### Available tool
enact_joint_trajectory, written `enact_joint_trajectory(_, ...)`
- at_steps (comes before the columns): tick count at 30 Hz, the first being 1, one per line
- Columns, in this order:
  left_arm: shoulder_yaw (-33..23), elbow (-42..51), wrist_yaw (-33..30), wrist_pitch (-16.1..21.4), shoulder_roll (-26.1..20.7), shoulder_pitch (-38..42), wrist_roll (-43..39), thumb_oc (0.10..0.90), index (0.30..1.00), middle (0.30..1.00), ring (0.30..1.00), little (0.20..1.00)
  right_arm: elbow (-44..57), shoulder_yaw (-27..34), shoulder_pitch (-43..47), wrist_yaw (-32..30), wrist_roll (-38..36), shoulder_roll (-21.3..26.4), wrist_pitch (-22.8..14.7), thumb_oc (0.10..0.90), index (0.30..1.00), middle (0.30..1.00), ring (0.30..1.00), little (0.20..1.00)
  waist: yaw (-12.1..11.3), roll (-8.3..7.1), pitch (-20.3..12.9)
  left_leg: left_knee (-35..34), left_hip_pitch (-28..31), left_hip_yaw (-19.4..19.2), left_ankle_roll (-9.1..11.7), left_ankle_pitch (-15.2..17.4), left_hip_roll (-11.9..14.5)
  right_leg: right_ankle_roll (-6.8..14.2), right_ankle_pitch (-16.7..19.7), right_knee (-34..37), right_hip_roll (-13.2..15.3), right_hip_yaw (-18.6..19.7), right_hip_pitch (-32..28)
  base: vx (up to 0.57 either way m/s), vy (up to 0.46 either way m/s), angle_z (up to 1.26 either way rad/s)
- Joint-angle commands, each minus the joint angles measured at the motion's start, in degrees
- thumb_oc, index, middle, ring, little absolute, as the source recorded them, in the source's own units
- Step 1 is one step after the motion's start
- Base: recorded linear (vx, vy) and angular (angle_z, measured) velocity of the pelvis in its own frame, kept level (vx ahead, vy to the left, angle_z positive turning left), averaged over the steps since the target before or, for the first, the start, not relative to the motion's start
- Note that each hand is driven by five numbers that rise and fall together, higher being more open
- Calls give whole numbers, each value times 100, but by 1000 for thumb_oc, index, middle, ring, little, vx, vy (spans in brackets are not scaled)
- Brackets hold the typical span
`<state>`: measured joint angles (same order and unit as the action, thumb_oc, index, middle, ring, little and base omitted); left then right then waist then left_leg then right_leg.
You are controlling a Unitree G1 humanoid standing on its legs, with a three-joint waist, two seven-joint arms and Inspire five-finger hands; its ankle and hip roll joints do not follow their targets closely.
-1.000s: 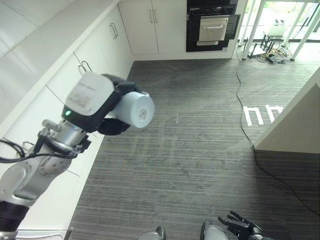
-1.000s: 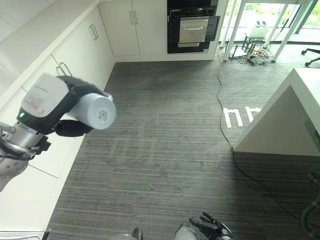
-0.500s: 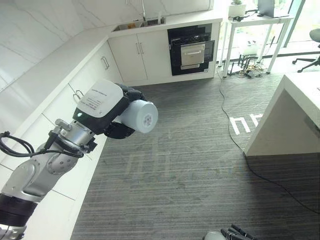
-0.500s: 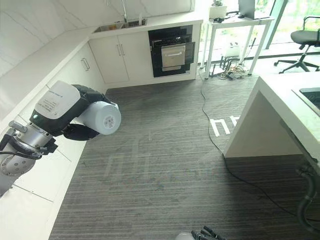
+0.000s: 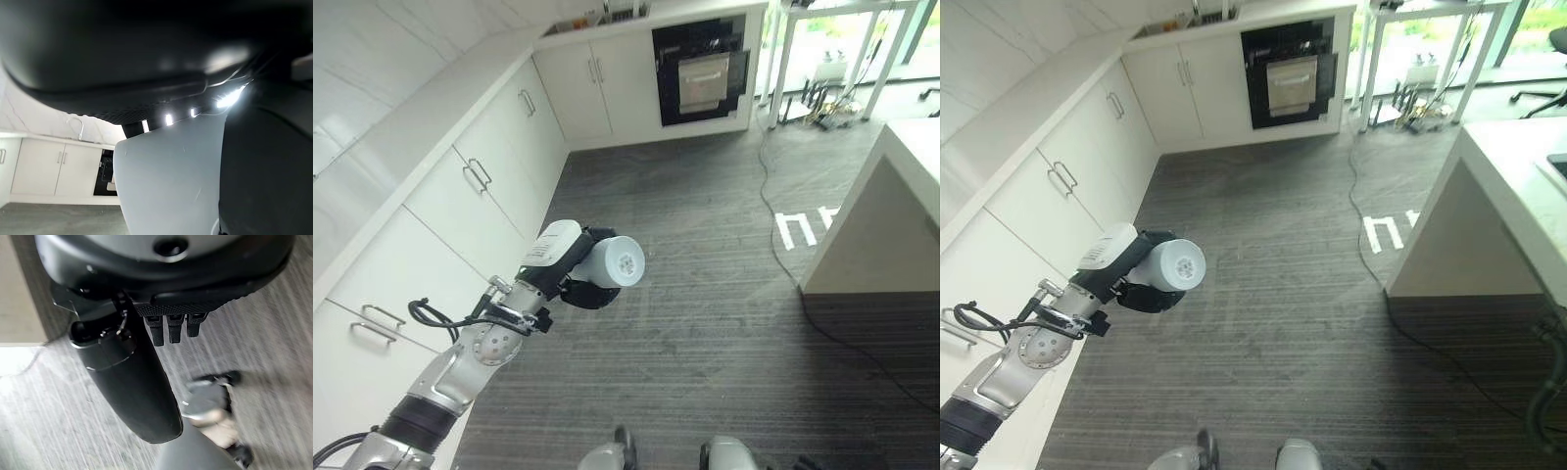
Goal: Place the dishes in the dishwasher.
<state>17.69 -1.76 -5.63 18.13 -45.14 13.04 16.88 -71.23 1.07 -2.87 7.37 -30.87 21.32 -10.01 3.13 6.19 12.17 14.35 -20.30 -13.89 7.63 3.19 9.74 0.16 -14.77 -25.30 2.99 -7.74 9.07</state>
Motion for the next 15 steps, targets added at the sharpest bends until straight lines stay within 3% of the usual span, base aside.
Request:
enact_joint_trajectory(1, -900, 88, -172, 260, -397, 814, 230, 400, 300, 300, 300, 300, 601, 96, 105, -311, -183, 125, -364, 800, 900, 900, 900, 900, 28, -180, -306, 284, -43, -202, -333, -194, -186, 578, -465, 812, 143, -85, -1538, 865, 425, -77)
enact_joint_trajectory(2, -955, -5, 71, 482, -522, 770, 133, 400, 300, 300, 300, 300, 797, 198, 50, -379, -198, 77, -514, 800, 900, 900, 900, 900, -73, -238, -460, 284, 230, -293, -563, 80, -536, 683, -527, 812, 221, -188, -1973, 874, 393, -134)
enact_joint_trajectory(3, -947, -61, 211, 727, -523, 726, 78, 400, 300, 300, 300, 300, 1039, 250, -60, -500, 64, -2, -521, 800, 900, 900, 900, 900, 1, -236, -499, 284, 452, -398, -670, 220, -627, 761, -140, 812, 244, -355, -2133, 854, 419, -136)
enact_joint_trajectory(4, -754, -127, 329, 991, -469, 784, 133, 400, 300, 300, 300, 300, 1333, 276, -235, -715, 243, -124, -500, 800, 900, 900, 900, 900, 136, -234, -455, 284, 640, -298, -875, 391, -865, 948, 654, -13, 201, -261, -1897, 509, 336, -83)
enact_joint_trajectory(6, -447, -89, 338, 1089, -576, 981, 140, 400, 300, 300, 300, 300, 1405, 231, -272, -764, 133, -221, -569, 800, 900, 900, 900, 900, 250, -243, -384, 284, 1048, -226, -1126, 665, -1120, 1202, 1400, -1248, 235, -208, -979, 383, 289, 57)
enact_joint_trajectory(7, -404, 14, 269, 1025, -733, 1073, -13, 400, 300, 300, 300, 300, 1444, 178, -245, -616, 108, -198, -656, 800, 900, 900, 900, 900, 321, -141, -306, 284, 1348, -176, -1130, 778, -1113, 1116, 1357, -1267, 344, -395, -489, 319, 146, 72)
enact_joint_trajectory(8, -450, 113, 261, 944, -839, 1132, -137, 400, 300, 300, 300, 300, 1518, 138, -235, -468, 120, -139, -662, 800, 900, 900, 900, 900, 402, -35, -234, 284, 1576, -84, -1076, 872, -1073, 1027, 1421, -979, 422, -524, -158, 252, 30, 21)
enact_joint_trajectory(9, -462, 147, 283, 891, -863, 1162, -173, 400, 300, 300, 300, 300, 1545, 126, -248, -421, 118, -115, -647, 800, 900, 900, 900, 900, 435, -45, -206, 284, 1691, -40, -1064, 951, -1090, 1022, 1426, -755, 483, -545, -96, 268, -133, -2)
enact_joint_trajectory(10, -519, 190, 368, 813, -913, 1225, -227, 400, 300, 300, 300, 300, 1554, 105, -283, -345, 78, -80, -640, 800, 900, 900, 900, 900, 495, -80, -197, 284, 1845, 22, -1007, 1089, -1063, 984, 1567, 190, 677, -645, -14, 317, -263, -11)
enact_joint_trajectory(11, -517, 257, 466, 716, -957, 1288, -260, 400, 300, 300, 300, 300, 1459, 134, -303, -244, -20, -84, -634, 800, 900, 900, 900, 900, 557, -183, -192, 284, 2010, 41, -974, 1283, -1102, 1088, 1841, 812, 963, -579, 76, 381, -392, -15)
enact_joint_trajectory(13, -438, 242, 573, 724, -1090, 1404, -355, 400, 300, 300, 300, 300, 1304, 214, -261, -24, -133, -167, -677, 800, 900, 900, 900, 900, 583, -384, -209, 284, 2212, -43, -924, 1527, -1181, 1311, 1821, 812, 1529, -157, 792, 360, -405, 95)
enact_joint_trajectory(15, -425, 135, 617, 928, -1241, 1405, -370, 400, 300, 300, 300, 300, 1261, 289, -251, -6, -108, -260, -625, 800, 900, 900, 900, 900, 539, -429, -260, 284, 2297, -161, -881, 1623, -1084, 1398, 1826, 812, 1711, -33, 969, 380, -442, 14)
